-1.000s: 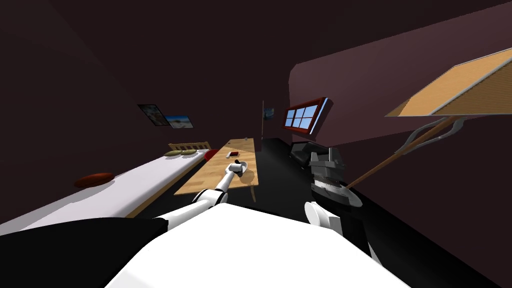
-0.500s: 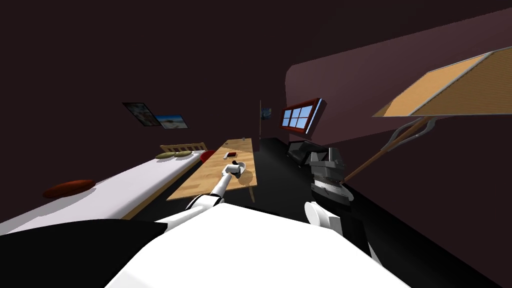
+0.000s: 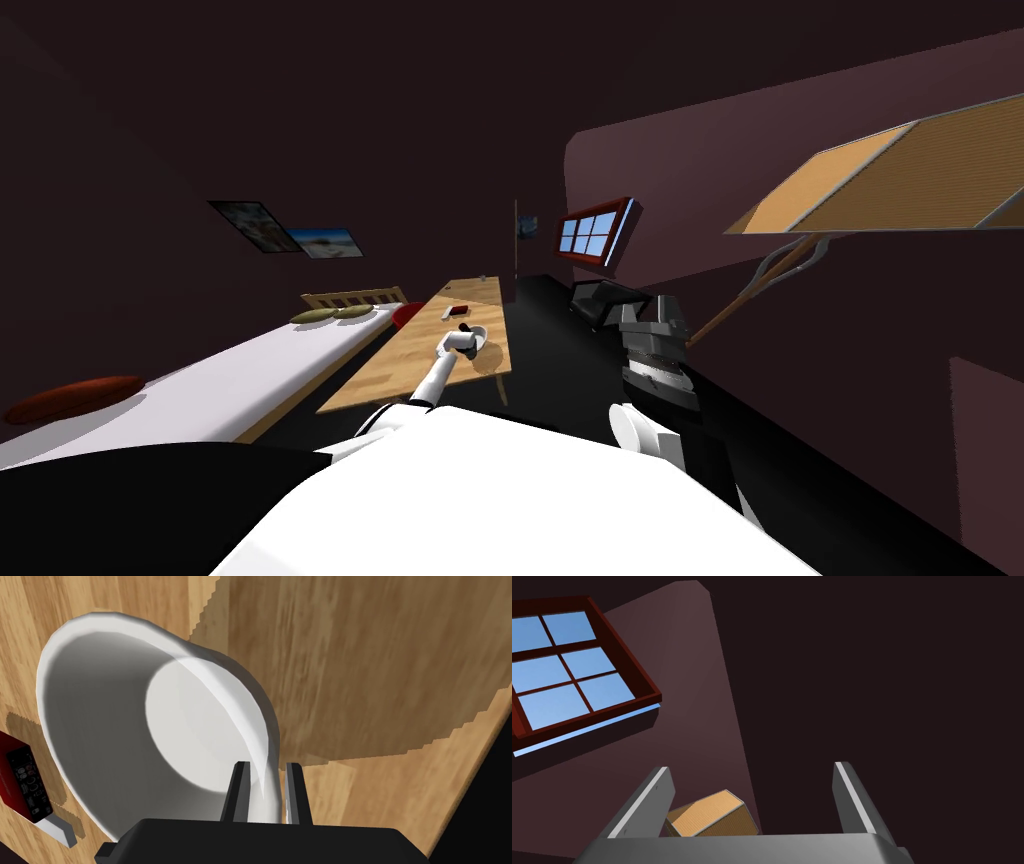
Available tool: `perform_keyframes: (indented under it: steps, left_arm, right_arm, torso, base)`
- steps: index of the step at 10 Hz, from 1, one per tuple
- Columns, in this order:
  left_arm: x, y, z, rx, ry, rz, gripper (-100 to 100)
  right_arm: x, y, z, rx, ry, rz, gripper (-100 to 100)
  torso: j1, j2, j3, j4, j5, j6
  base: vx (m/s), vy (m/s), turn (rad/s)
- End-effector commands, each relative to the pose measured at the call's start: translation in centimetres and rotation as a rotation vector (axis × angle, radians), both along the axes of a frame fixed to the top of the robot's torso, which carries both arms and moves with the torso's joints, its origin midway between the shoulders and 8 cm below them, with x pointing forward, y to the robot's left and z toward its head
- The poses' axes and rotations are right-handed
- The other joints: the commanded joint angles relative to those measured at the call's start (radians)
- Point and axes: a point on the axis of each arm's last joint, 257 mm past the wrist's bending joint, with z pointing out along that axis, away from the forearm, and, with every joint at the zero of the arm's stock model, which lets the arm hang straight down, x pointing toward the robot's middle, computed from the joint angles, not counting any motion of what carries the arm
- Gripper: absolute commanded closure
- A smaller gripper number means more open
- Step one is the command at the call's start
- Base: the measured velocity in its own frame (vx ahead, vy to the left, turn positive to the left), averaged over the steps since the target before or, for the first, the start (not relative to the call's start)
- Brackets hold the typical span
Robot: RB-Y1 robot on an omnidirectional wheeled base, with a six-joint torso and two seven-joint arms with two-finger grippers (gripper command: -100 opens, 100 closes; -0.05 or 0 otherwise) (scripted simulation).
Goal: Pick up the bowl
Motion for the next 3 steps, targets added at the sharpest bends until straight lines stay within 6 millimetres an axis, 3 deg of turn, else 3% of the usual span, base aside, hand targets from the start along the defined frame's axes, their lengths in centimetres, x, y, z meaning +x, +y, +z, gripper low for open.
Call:
perform_keyframes:
  steps: [1,2,3]
  left_arm:
    - [0.81,-0.11,1.35,0.004,-0.033,-0.004,100]
    - [0.35,-0.08,0.89,0.002,-0.017,-0.002,100]
    - [0.43,-0.11,1.05,0.002,-0.019,-0.002,0]
  right_arm:
    - [0.00,0.00,0.00,0.000,0.000,0.000,0]
    - [0.00,0.00,0.00,0.000,0.000,0.000,0]
    - [0.00,0.00,0.00,0.000,0.000,0.000,0]
  torso:
    - [0.000,0.000,0.000,0.000,0.000,0.000]
    - [-0.001,0.000,0.001,0.001,0.000,0.000]
    - [-0.001,0.001,0.001,0.000,0.000,0.000]
  base:
    - [0.000,0.002,0.014]
    - [0.000,0.000,0.000]
    - [0.000,0.000,0.000]
